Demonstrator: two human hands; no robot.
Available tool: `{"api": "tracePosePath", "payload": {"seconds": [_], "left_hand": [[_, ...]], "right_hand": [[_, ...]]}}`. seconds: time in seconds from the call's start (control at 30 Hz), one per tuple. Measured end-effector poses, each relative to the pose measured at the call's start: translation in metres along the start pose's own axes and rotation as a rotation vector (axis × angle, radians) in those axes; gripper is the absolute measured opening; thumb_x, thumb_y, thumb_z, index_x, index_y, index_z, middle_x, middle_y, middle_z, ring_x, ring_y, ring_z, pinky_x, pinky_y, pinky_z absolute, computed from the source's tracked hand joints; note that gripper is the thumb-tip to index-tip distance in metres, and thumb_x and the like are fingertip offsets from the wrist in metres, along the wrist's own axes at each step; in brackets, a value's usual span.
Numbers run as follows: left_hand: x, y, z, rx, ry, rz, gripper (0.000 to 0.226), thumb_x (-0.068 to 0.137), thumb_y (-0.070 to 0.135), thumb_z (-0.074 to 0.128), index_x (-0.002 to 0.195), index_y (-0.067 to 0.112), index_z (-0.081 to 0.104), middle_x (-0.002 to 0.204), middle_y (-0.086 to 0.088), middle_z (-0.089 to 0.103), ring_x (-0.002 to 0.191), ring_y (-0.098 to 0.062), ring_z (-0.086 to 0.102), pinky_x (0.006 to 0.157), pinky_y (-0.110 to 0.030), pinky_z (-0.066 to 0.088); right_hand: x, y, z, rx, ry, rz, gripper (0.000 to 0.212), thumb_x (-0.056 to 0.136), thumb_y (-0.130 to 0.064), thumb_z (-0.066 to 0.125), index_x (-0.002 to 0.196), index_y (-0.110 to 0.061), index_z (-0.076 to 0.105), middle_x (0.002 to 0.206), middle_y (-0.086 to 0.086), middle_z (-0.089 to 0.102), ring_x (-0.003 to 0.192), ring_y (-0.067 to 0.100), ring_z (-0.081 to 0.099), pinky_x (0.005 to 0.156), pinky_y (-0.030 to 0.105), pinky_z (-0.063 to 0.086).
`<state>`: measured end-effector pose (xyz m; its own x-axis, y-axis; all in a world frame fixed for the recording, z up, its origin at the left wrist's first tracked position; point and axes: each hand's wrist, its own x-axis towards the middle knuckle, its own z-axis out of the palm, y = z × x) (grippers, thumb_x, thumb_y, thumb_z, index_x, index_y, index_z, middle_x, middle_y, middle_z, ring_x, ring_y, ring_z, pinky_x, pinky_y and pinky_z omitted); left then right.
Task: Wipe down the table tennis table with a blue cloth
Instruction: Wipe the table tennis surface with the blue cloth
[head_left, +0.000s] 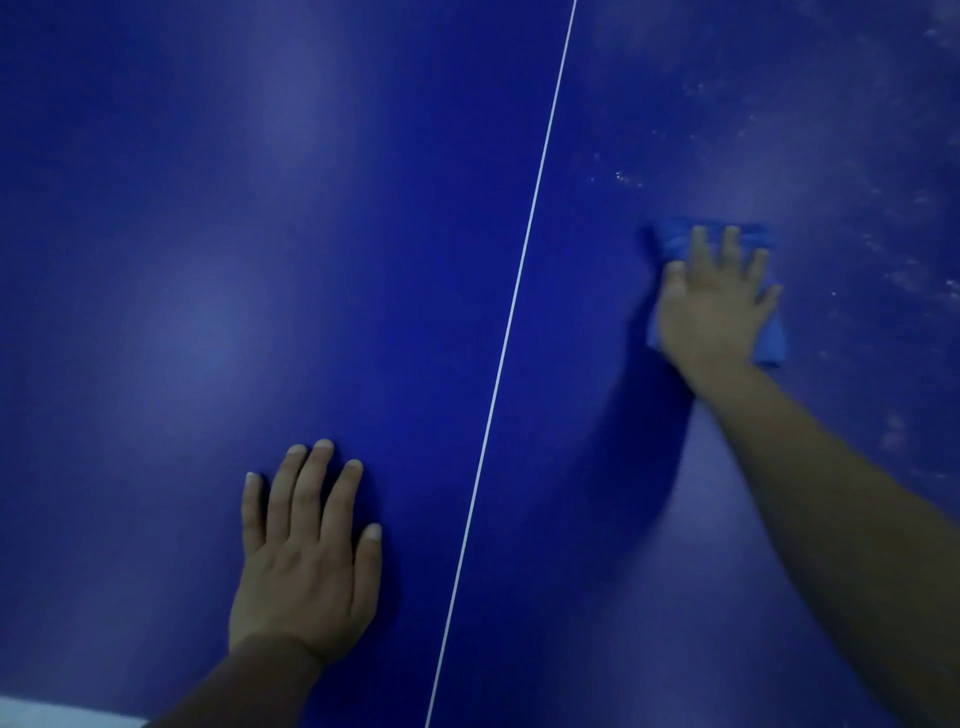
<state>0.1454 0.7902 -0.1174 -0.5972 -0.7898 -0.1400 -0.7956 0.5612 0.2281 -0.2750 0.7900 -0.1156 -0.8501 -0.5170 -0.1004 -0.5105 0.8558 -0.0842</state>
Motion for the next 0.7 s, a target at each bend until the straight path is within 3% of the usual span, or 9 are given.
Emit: {"api": "tracePosePath", "payload": {"seconds": [0.13,0.27,0.33,0.43,0.5,0.57,0.63,0.7], "left_hand": [[0.001,-0.001,0.001,0.024,-0.024,-0.002,0.057,0.094,0.041,0.032,0.139,0.007,0.043,0.153,-0.018,0.034,0.145,-0.036,0.025,0.118,-0.059,0.009],[0.000,-0.002,0.004,0.028,0.006,0.010,0.064,0.101,0.049,0.014,0.140,0.007,0.042,0.153,-0.018,0.033,0.145,-0.037,0.025,0.118,-0.059,0.009],[0.000,-0.002,0.004,0.029,0.027,0.012,0.065,0.101,0.049,0.013,0.139,0.005,0.043,0.153,-0.019,0.034,0.144,-0.038,0.027,0.118,-0.061,0.011],[0.000,-0.003,0.003,0.033,0.018,0.012,0.065,0.101,0.049,0.012,0.138,0.006,0.043,0.152,-0.019,0.035,0.144,-0.038,0.027,0.117,-0.061,0.011],[0.000,-0.002,0.002,0.033,0.001,0.007,0.066,0.100,0.050,0.011,0.139,0.006,0.042,0.152,-0.019,0.035,0.144,-0.038,0.027,0.117,-0.060,0.011],[0.000,-0.002,0.001,0.032,-0.015,0.004,0.067,0.100,0.050,0.011,0.140,0.006,0.042,0.152,-0.019,0.034,0.144,-0.038,0.026,0.118,-0.060,0.010],[0.000,-0.002,0.001,0.030,-0.022,0.004,0.065,0.100,0.048,0.015,0.139,0.005,0.044,0.152,-0.020,0.034,0.144,-0.038,0.026,0.118,-0.060,0.010],[0.000,-0.001,0.001,0.030,-0.014,0.000,0.061,0.097,0.044,0.027,0.138,0.004,0.047,0.152,-0.019,0.034,0.144,-0.038,0.026,0.117,-0.061,0.011]], "right_hand": [[-0.052,-0.115,0.025,-0.064,0.016,-0.397,0.057,0.102,-0.045,0.031,0.157,-0.033,0.022,0.166,0.000,0.013,0.152,0.033,0.008,0.118,0.061,0.005],[-0.042,-0.188,0.027,-0.002,-0.055,-0.645,0.056,0.103,-0.047,0.025,0.157,-0.033,0.021,0.166,-0.002,0.012,0.153,0.031,0.004,0.120,0.059,0.002],[-0.002,-0.165,0.021,-0.052,-0.019,-0.573,0.055,0.103,-0.046,0.026,0.156,-0.033,0.022,0.166,-0.002,0.015,0.152,0.031,0.009,0.118,0.061,0.007],[0.066,-0.059,0.003,-0.062,0.067,-0.184,0.055,0.102,-0.041,0.027,0.155,-0.028,0.027,0.164,0.005,0.020,0.149,0.037,0.016,0.115,0.065,0.015],[0.089,0.024,-0.012,0.005,0.050,0.121,0.058,0.102,-0.045,0.023,0.157,-0.028,0.022,0.165,0.005,0.014,0.151,0.039,0.010,0.116,0.066,0.009],[0.088,0.064,-0.022,0.062,0.024,0.334,0.059,0.103,-0.048,0.019,0.158,-0.028,0.016,0.167,0.003,0.008,0.152,0.038,0.003,0.117,0.064,0.003],[0.073,0.051,-0.019,0.077,0.038,0.339,0.057,0.104,-0.046,0.020,0.158,-0.028,0.017,0.167,0.004,0.009,0.152,0.038,0.003,0.118,0.064,0.002],[0.045,0.008,-0.008,0.032,0.059,0.104,0.056,0.105,-0.043,0.025,0.158,-0.026,0.022,0.166,0.005,0.014,0.151,0.038,0.009,0.117,0.065,0.008]]}}
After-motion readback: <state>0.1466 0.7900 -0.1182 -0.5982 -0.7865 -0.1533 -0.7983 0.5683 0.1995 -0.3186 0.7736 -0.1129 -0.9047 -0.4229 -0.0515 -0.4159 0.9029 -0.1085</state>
